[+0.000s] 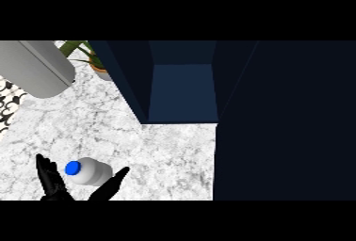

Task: Pick up the bottled water, place it into the cabinet and close the cabinet

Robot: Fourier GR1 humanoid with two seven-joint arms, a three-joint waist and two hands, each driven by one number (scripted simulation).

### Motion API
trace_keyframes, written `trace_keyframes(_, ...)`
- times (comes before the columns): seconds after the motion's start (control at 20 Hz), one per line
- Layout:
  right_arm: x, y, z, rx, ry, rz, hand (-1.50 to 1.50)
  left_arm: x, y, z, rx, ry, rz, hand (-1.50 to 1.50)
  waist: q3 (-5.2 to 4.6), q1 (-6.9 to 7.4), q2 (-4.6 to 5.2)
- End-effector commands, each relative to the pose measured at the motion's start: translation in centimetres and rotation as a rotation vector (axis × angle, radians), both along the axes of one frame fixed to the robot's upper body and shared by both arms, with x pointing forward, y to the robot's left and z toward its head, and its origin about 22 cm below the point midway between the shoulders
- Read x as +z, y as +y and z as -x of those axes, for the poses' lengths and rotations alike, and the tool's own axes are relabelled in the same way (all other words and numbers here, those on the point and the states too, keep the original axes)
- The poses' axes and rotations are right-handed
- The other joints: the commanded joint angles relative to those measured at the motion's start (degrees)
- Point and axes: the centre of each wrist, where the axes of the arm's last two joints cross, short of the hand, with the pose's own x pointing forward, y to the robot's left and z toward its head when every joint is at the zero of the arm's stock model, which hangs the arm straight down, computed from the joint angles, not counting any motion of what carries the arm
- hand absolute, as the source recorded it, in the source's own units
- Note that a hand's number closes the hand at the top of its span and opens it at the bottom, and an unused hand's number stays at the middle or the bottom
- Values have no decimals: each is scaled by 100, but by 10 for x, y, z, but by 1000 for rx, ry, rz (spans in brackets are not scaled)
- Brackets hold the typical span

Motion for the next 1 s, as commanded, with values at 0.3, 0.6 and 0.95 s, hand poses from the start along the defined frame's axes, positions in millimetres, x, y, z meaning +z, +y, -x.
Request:
trace_keyframes(0.3, 19, 0, 17, 3, -16, 12, -150, -59, 26, 7, -42, -25, 117, -150, -8, 8, -18)
trace_keyframes(0.6, 28, 0, 17, 10, -32, 2, -150, -103, 42, 5, -109, -100, 218, -150, 3, -23, 32)
trace_keyframes(0.95, 19, -11, 24, 18, -24, 7, -150, -132, 54, -19, -74, -171, 220, 150, 22, -56, 39)
